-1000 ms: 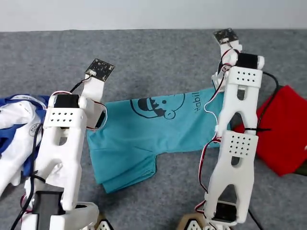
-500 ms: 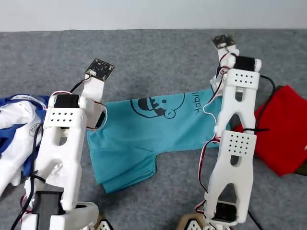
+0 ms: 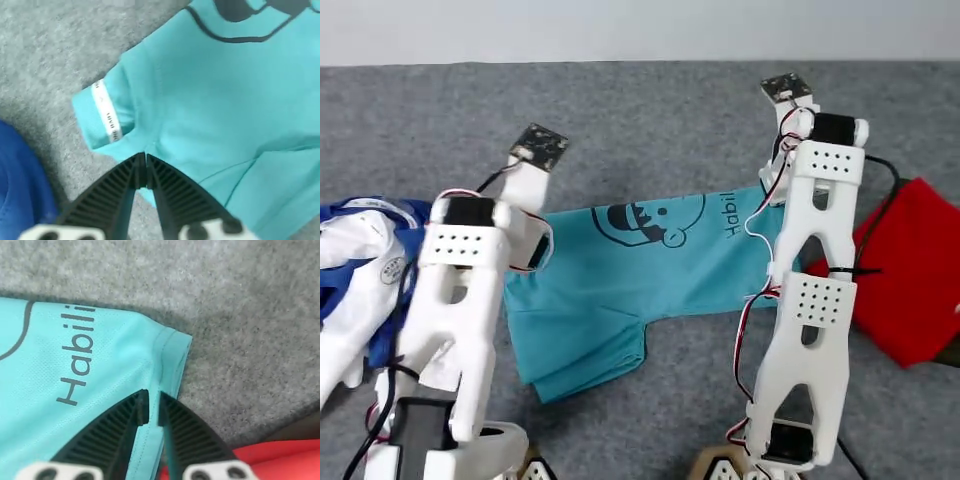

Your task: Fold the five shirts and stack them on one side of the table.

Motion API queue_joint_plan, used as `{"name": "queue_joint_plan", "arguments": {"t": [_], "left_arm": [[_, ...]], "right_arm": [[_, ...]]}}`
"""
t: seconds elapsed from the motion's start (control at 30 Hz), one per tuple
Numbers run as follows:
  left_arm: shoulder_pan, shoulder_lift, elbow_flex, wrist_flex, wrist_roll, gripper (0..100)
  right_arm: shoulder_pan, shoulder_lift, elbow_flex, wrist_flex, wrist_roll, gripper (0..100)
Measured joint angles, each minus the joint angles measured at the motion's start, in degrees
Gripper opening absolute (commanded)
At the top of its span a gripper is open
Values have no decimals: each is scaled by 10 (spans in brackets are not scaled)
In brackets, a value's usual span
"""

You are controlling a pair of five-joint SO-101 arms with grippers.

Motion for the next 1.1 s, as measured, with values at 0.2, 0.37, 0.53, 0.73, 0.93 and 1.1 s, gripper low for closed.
{"name": "queue_joint_plan", "arguments": {"t": [0.2,0.37,0.53,0.73,0.93,1.1], "left_arm": [[77,0,0,42,0,5],[117,14,23,62,0,6],[106,55,14,87,-17,26],[-42,58,-98,143,16,35],[-200,58,-197,204,21,35],[-312,58,-228,218,23,35]], "right_arm": [[29,-1,0,0,0,9],[38,-55,16,0,0,11],[38,-163,132,0,0,24],[6,-323,340,0,56,76],[-85,-464,506,0,132,79],[-216,-532,607,0,146,80]]}}
